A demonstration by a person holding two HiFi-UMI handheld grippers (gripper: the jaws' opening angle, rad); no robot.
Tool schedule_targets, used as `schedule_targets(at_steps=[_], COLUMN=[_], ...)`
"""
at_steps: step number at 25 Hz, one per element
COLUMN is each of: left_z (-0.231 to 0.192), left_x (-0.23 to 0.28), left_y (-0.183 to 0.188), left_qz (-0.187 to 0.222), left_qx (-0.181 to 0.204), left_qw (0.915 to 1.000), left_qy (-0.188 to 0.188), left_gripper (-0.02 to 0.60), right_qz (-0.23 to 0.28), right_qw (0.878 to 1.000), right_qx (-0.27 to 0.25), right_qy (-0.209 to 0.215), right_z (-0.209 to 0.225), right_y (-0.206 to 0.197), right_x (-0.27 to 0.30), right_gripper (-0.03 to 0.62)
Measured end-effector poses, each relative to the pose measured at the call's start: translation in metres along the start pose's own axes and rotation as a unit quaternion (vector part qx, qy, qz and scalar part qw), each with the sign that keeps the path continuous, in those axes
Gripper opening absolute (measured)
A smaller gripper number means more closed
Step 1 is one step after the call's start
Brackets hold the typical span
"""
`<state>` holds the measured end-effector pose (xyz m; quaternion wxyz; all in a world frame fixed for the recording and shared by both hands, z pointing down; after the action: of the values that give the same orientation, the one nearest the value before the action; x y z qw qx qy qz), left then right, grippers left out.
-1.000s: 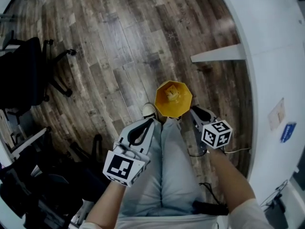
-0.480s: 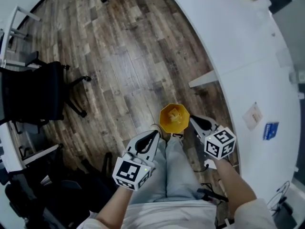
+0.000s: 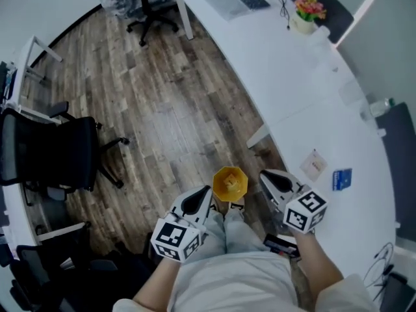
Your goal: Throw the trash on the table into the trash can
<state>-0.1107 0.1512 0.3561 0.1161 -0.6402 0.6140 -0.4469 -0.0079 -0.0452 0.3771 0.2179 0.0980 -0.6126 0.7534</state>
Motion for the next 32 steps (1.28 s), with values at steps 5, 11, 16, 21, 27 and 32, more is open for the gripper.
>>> schedule_targets(at_steps=[5, 11, 16, 21, 27, 32], left_z=[0.032, 0.055, 0.058, 0.061, 0.06, 0.059], left_x=[-0.012, -0.024, -0.025, -0.023, -0.029, -0.03], left_y=[0.015, 0.023, 0.029, 0.034, 0.032, 0.032], left_qz=[0.007, 0.006, 0.015, 0.016, 0.017, 0.017], left_qx=[0.016, 0.046, 0.029, 0.031, 0.029, 0.014], left_qw=[0.9998, 0.9987, 0.9992, 0.9992, 0.9993, 0.9994], left_qy=[-0.013, -0.02, -0.024, -0.021, -0.016, -0.026], left_gripper=[0.002, 0.002, 0.002, 0.0, 0.0, 0.0], right_qz=[0.035, 0.055, 0.065, 0.082, 0.082, 0.081], right_qw=[0.999, 0.998, 0.998, 0.996, 0.997, 0.997], right_qx=[-0.001, -0.001, -0.006, -0.001, -0.001, 0.0], right_qy=[-0.007, -0.016, -0.014, -0.018, -0.015, -0.015], right_z=[-0.016, -0.028, -0.032, -0.034, -0.037, -0.036], right_y=[0.036, 0.051, 0.061, 0.067, 0.065, 0.063], right_x=[-0.033, -0.056, -0.06, -0.063, -0.063, -0.063], right_gripper=[0.041, 0.041, 0.041, 0.041, 0.041, 0.041])
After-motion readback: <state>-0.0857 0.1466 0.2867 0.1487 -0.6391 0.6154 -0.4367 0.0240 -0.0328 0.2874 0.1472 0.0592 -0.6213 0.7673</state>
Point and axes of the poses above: the fingertips, and each gripper's own axes: x forward along the fingers, z to its right, y out of its top, the point moved 6 cm from there along -x, backward along the fingers, and after that the axes turned 15 degrees about -x, right-handed, at the moved point
